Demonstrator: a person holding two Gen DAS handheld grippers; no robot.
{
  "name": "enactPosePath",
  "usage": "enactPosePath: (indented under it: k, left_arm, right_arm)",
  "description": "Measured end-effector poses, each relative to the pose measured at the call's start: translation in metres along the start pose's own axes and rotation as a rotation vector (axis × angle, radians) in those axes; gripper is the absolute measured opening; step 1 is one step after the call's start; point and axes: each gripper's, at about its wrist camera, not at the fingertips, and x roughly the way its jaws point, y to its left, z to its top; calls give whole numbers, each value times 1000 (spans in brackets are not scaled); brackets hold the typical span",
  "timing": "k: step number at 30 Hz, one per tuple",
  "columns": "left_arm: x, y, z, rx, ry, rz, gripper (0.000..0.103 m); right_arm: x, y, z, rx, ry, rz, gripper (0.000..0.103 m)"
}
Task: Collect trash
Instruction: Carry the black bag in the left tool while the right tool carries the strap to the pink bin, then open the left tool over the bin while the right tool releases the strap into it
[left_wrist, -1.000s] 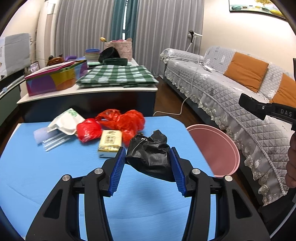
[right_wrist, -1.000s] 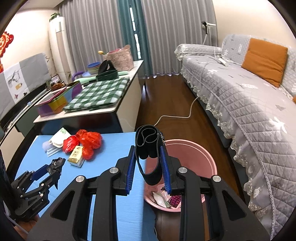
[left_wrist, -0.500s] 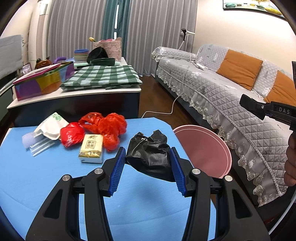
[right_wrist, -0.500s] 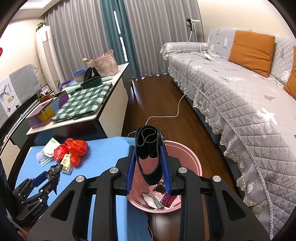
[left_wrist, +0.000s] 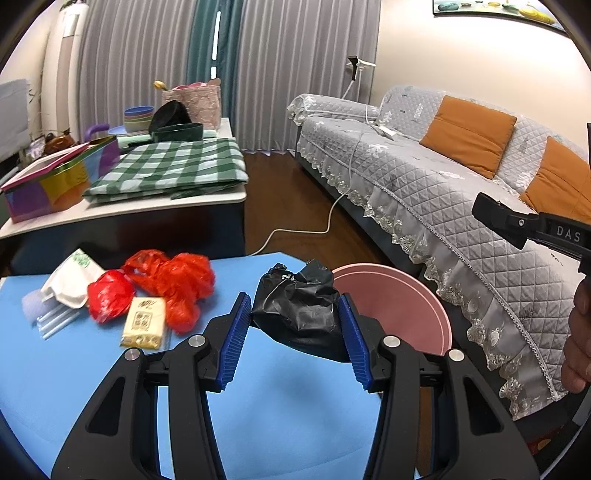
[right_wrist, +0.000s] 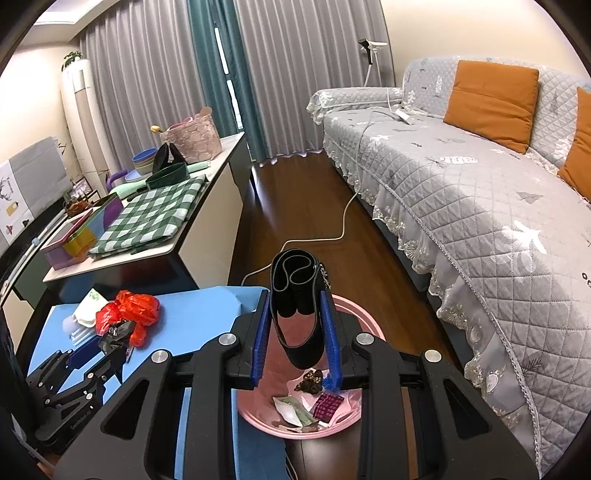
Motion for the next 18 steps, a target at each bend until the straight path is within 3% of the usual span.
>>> enactPosePath:
  k: [18]
  left_arm:
    - [41, -22, 21, 18, 11, -26, 48]
  right_arm:
    - [20, -12, 8, 4, 4, -32, 27]
